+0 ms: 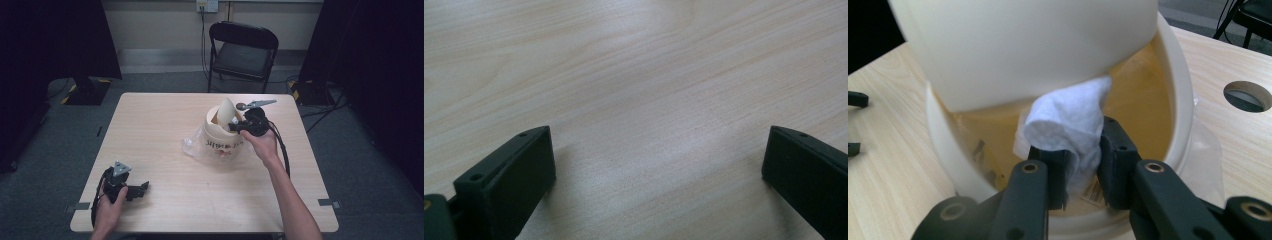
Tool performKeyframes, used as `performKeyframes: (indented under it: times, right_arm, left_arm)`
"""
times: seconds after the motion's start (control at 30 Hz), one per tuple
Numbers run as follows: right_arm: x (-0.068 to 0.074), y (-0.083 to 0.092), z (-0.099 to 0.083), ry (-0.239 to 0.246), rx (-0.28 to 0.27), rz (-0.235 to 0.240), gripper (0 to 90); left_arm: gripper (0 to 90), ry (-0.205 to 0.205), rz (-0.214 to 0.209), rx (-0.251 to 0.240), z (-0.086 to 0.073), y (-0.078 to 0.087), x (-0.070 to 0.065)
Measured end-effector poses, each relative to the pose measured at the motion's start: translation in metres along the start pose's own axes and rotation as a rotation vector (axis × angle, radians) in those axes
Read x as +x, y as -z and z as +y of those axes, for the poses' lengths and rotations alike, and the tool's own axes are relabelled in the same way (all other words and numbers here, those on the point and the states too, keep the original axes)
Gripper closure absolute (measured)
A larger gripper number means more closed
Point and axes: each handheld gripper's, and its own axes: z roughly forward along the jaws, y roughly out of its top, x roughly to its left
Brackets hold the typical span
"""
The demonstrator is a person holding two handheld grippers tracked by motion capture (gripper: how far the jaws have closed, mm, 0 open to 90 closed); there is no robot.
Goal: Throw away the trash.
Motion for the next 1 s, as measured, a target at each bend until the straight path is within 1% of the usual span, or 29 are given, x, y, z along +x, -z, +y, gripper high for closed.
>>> performKeyframes:
  times: [0.07,0.23,0.3,0.4,0.43,0.47,0.5,0.53,0.57,0.63,0.7,0.73,0.77,0.8,0.83,1.0]
  right_arm:
    - [0.0,-0.002,0.001,0.002,0.011,-0.01,75.8]
    - [-0.001,-0.008,0.002,-0.016,0.026,-0.003,74.7]
    - [-0.001,-0.01,0.004,-0.006,0.037,-0.021,73.6]
    - [0.001,-0.011,0.008,-0.002,0.063,-0.029,67.3]
    - [0.002,-0.012,0.009,0.007,0.072,-0.037,65.1]
    - [0.003,-0.013,0.009,0.012,0.077,-0.044,62.6]
    - [0.003,-0.013,0.009,0.012,0.077,-0.044,62.6]
    - [0.006,-0.014,0.01,0.024,0.088,-0.049,57.9]
    - [0.007,-0.014,0.011,0.022,0.091,-0.042,56.0]
    - [0.006,-0.014,0.011,0.015,0.085,-0.021,51.8]
    - [0.007,-0.012,0.011,0.008,0.089,-0.013,49.5]
    - [0.008,-0.012,0.011,0.015,0.084,-0.014,47.6]
    - [0.009,-0.01,0.011,0.016,0.083,-0.023,45.8]
    - [0.01,-0.008,0.012,0.029,0.079,-0.038,43.9]
    - [0.01,-0.007,0.013,0.035,0.078,-0.043,42.9]
    - [0.008,0.003,0.013,0.03,0.055,-0.036,41.9]
  left_arm:
    - [0.2,0.0,0.0,0.0,0.0,0.0,0.0]
    - [0.2,0.0,0.0,0.0,0.0,0.0,0.0]
    - [0.2,0.0,0.0,0.0,0.0,0.0,0.0]
    - [0.2,0.0,0.0,0.0,0.0,0.0,0.0]
    - [0.2,0.002,0.0,-0.001,0.0,0.0,0.0]
    - [0.2,-0.008,0.0,0.007,0.0,0.001,0.0]
    - [0.2,-0.008,0.0,0.007,0.0,0.001,0.0]
    - [0.3,-0.005,-0.001,0.005,0.0,0.0,0.0]
    - [0.3,-0.006,-0.001,0.005,0.0,0.0,0.0]
    - [0.3,-0.006,-0.001,0.005,0.0,0.0,0.0]
    - [0.3,-0.006,-0.001,0.005,0.0,0.0,0.0]
    - [0.3,-0.005,-0.001,0.005,0.0,0.0,0.0]
    - [0.3,-0.006,-0.001,0.005,0.0,0.0,0.0]
    - [0.3,-0.005,-0.001,0.005,0.0,0.0,0.0]
    - [0.3,-0.005,-0.001,0.005,0.0,0.0,0.0]
    - [0.3,-0.004,-0.001,0.005,0.0,0.0,0.0]
